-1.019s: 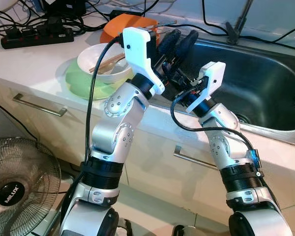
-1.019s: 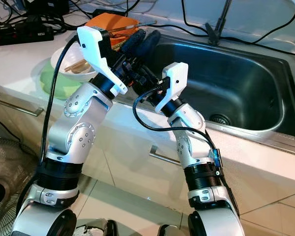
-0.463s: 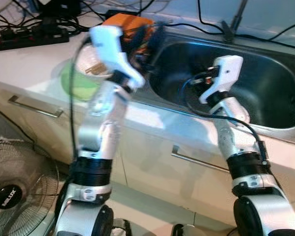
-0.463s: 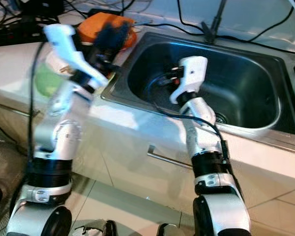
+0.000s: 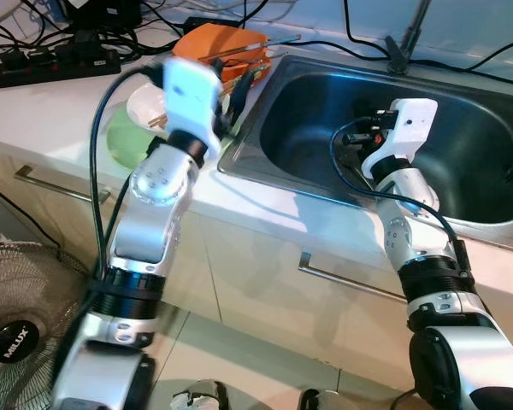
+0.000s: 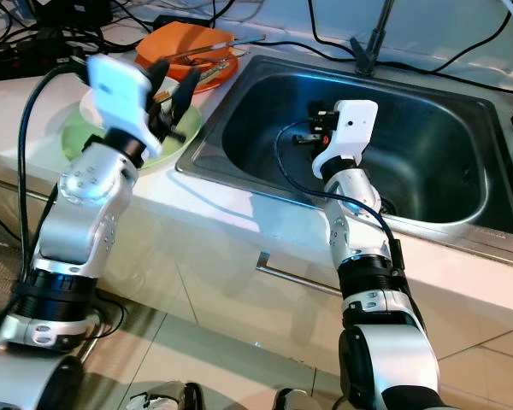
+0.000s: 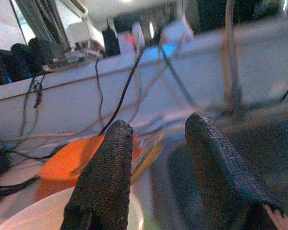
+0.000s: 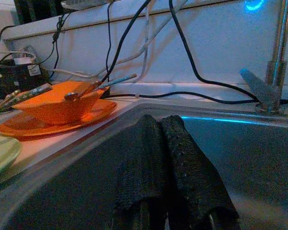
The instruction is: Kitchen organization
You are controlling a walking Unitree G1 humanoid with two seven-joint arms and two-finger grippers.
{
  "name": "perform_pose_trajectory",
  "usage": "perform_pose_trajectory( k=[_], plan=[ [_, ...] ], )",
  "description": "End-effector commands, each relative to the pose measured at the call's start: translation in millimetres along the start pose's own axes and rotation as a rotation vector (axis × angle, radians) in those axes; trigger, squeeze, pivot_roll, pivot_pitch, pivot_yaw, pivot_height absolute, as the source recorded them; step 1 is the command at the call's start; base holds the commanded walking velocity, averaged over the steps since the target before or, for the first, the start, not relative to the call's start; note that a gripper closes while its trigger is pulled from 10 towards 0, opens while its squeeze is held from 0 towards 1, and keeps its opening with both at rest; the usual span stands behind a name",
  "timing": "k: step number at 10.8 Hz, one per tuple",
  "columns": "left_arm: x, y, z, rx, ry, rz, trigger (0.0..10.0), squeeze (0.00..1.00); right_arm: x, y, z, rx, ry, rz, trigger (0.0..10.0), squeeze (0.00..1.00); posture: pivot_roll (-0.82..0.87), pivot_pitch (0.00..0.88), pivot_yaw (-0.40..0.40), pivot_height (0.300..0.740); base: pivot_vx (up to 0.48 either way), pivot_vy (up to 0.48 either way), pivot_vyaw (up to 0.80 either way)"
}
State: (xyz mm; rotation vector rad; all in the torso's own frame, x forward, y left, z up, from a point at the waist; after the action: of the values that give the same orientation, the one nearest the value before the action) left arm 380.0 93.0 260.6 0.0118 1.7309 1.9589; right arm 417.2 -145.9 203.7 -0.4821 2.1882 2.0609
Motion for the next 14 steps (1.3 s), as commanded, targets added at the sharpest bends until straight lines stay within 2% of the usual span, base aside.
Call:
perform_pose_trajectory(
  k=[1,3,4,5,6,7,9,12,14],
  plan=[
    [-2.0,-0.6,-5.3,-0.053,-0.009,0.01,10.0,0.0,-2.3,3.2,0.5,-0.003,-0.006,-0.012,10.0,0.0,0.11,0.052,0.021,0.74,0.0,0.0,0.0],
    [-8.5,-19.3,-13.7,-0.139,-0.016,0.096,10.0,0.0,-3.5,3.3,1.8,-0.001,-0.009,-0.013,10.0,0.0,0.1,0.055,0.015,0.74,0.0,0.0,0.0],
    [-12.1,-23.0,-14.9,-0.156,-0.017,0.104,10.0,0.0,-3.4,3.6,1.8,-0.003,-0.008,-0.015,10.0,0.62,0.1,0.059,0.016,0.74,0.0,0.0,0.0],
    [-19.5,-26.3,-16.5,-0.164,-0.013,0.101,10.0,0.0,-2.9,4.7,-0.1,-0.007,-0.02,-0.022,10.0,1.0,0.09,0.068,0.014,0.74,0.0,0.0,0.0],
    [-20.7,-26.5,-17.0,-0.164,-0.014,0.099,10.0,0.0,-2.8,4.9,-0.6,-0.008,-0.023,-0.023,10.0,1.0,0.09,0.069,0.013,0.74,0.0,0.0,0.0],
    [-26.0,-27.2,-18.7,-0.176,-0.009,0.089,10.0,0.0,-3.1,5.5,-1.5,0.012,-0.024,-0.023,10.0,0.0,0.09,0.078,0.012,0.74,0.0,0.0,0.0],
    [-36.2,-33.2,-15.9,-0.276,-0.013,0.113,10.0,0.0,-2.7,6.4,3.5,0.004,-0.016,-0.03,10.0,0.0,0.09,0.091,0.02,0.74,0.0,0.0,0.0],
    [-51.4,-33.2,-13.6,-0.383,-0.003,0.128,10.0,0.0,5.2,5.8,6.7,-0.008,-0.008,-0.046,10.0,0.0,0.06,0.126,0.028,0.74,0.0,0.0,0.0],
    [-62.4,-21.5,-12.3,-0.456,0.033,0.086,10.0,0.0,16.9,8.5,7.3,-0.03,-0.003,-0.074,10.0,0.0,0.05,0.171,0.023,0.74,0.0,0.0,0.0]
  ],
)
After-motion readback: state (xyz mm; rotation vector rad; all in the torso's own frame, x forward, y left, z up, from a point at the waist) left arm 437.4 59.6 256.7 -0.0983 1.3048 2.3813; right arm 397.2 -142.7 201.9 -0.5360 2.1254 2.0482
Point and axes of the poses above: a point about 5 cm out from each wrist's last joint towards the gripper, its own x axis pointing back from the gripper into the wrist, its own y axis along the axis of the wrist's last joint, z = x × y, the point moved 4 cm from there along -x, pointing out of the wrist towards the gripper, and after that the axes turned 10 degrees about x, right-handed, at the moved point
